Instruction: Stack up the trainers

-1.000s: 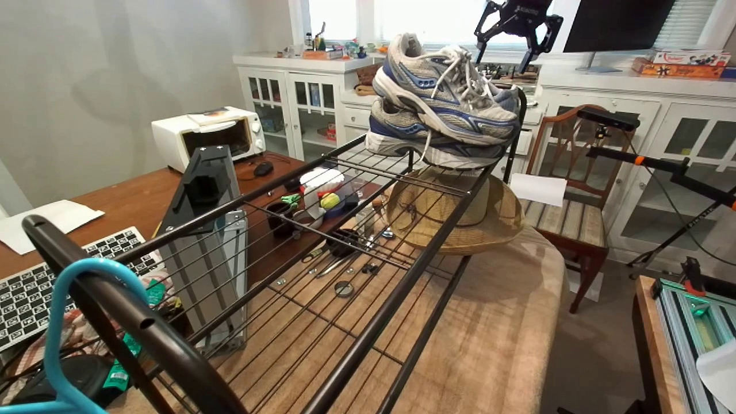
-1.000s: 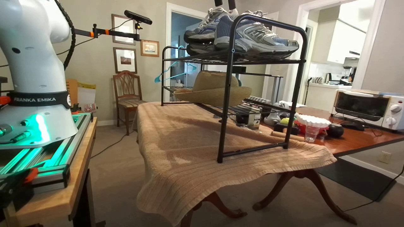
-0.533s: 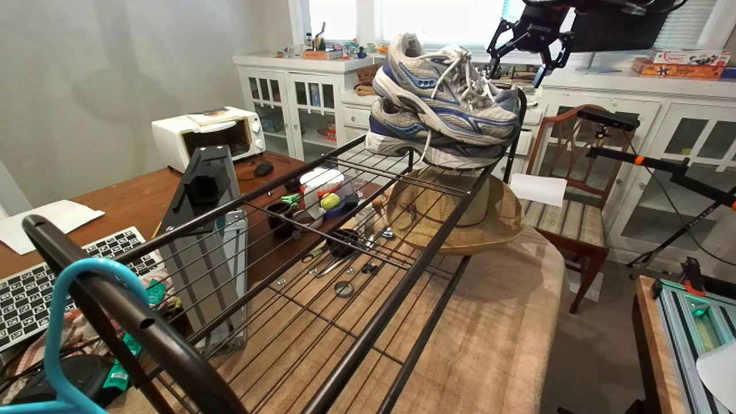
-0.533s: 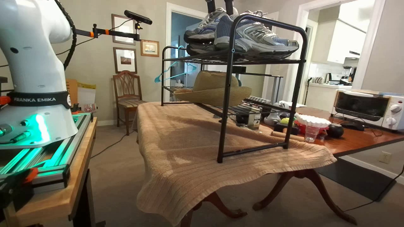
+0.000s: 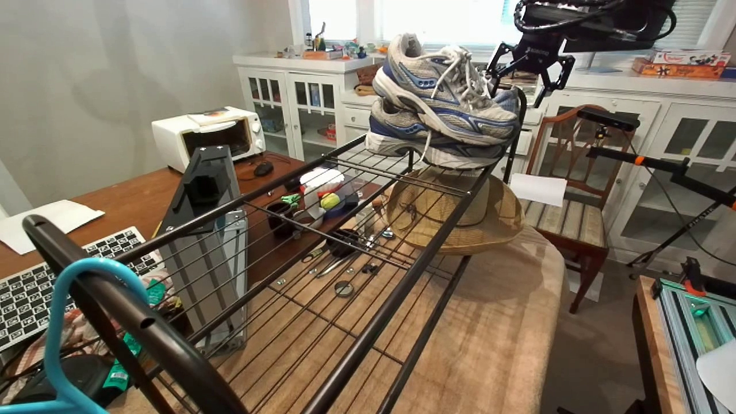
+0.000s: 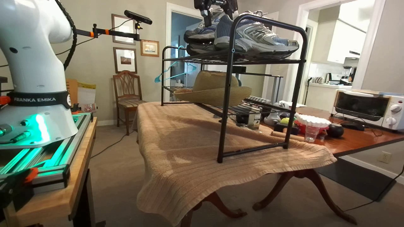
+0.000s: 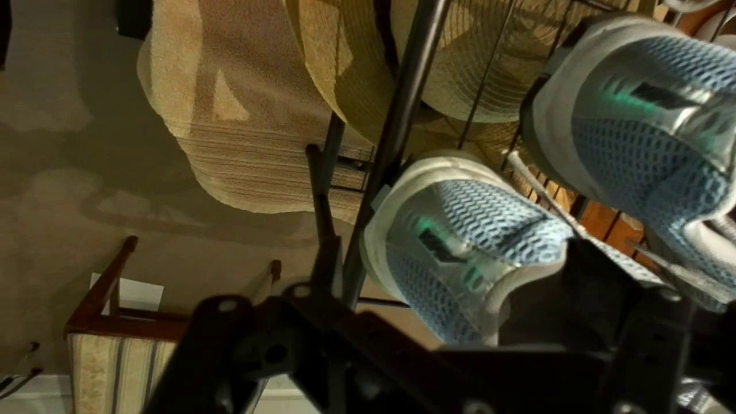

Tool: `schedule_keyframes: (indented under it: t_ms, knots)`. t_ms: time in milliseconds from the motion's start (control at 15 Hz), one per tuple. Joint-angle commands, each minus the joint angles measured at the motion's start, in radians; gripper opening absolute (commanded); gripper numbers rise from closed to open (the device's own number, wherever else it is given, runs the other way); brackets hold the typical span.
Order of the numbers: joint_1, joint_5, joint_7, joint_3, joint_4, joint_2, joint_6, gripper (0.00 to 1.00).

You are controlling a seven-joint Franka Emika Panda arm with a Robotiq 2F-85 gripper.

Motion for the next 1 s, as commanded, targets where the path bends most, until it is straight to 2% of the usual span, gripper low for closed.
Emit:
schedule_keyframes:
  t_ms: [0,267,333,600,733,867,933]
  knots:
    - [0.008,-0.009,0.029,0.004,-0.002,0.036,0.025,0.66]
    - [0.029,0.000,-0.030,-0.004,0.022,0.057,0.024,0.36]
    - [0.028,-0.003,-0.039,-0.005,0.022,0.056,0.029,0.35]
    - [0.024,-0.017,-0.092,-0.011,0.030,0.058,0.030,0.19]
    - [0.020,-0.024,-0.099,-0.013,0.033,0.061,0.032,0.15]
    - [0.017,-0.028,-0.100,-0.017,0.029,0.061,0.042,0.01]
    - [0.016,-0.027,-0.099,-0.019,0.025,0.059,0.052,0.06]
